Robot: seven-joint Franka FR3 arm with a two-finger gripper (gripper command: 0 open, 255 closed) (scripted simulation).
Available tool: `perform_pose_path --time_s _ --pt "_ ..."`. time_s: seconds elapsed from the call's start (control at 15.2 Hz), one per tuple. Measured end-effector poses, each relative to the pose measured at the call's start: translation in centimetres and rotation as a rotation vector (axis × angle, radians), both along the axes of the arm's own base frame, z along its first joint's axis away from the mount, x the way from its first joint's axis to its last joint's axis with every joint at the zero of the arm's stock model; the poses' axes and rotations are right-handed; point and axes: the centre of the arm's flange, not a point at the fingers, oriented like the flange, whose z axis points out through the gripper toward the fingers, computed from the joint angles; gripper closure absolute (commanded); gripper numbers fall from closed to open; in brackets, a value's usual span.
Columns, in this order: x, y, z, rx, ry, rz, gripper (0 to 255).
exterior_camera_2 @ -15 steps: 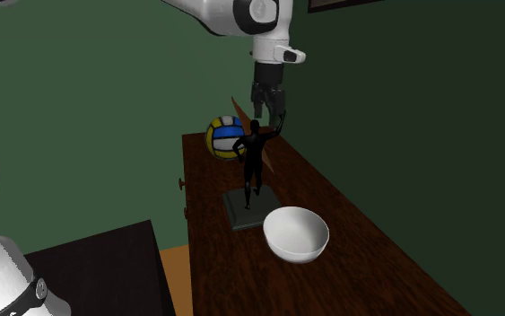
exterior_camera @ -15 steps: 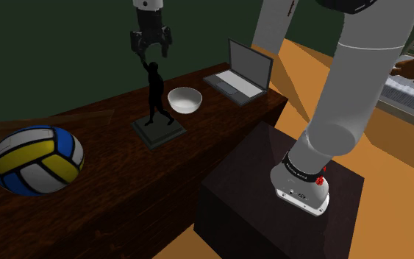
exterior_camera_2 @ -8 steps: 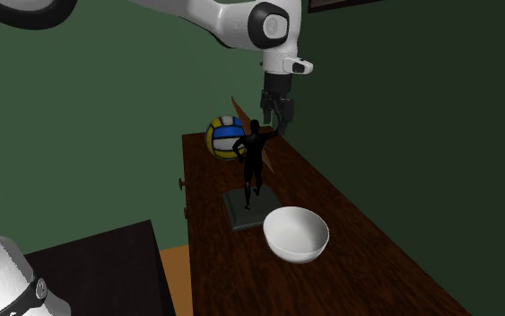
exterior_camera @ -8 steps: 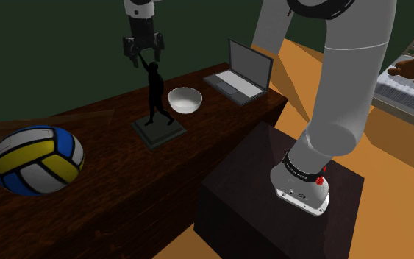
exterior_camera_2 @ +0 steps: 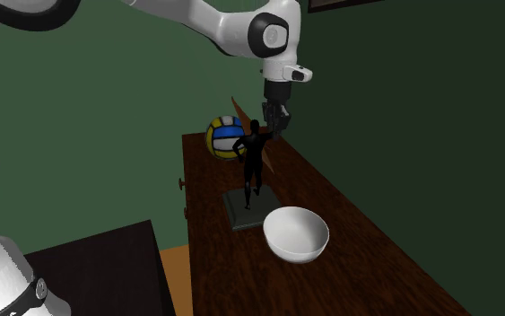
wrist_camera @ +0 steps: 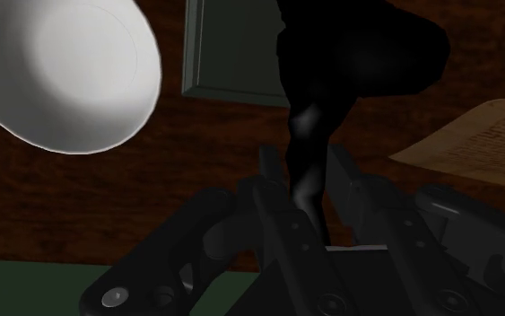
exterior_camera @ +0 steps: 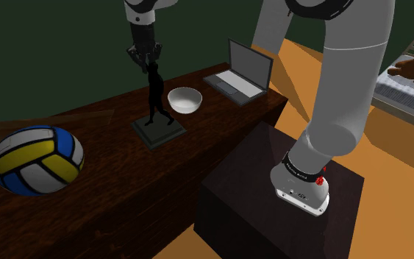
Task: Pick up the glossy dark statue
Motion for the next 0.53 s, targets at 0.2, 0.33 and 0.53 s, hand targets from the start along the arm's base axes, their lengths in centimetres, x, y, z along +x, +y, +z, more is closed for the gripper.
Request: perform_pose_path --time_s 0.2,0.33,0.53 --pt "0.00 0.00 0.00 0.000 0.000 0.000 255" --pt "0.00 0.00 0.00 0.000 0.000 0.000 255" --pt "-0.04 0.02 0.58 0.000 0.001 0.000 255"
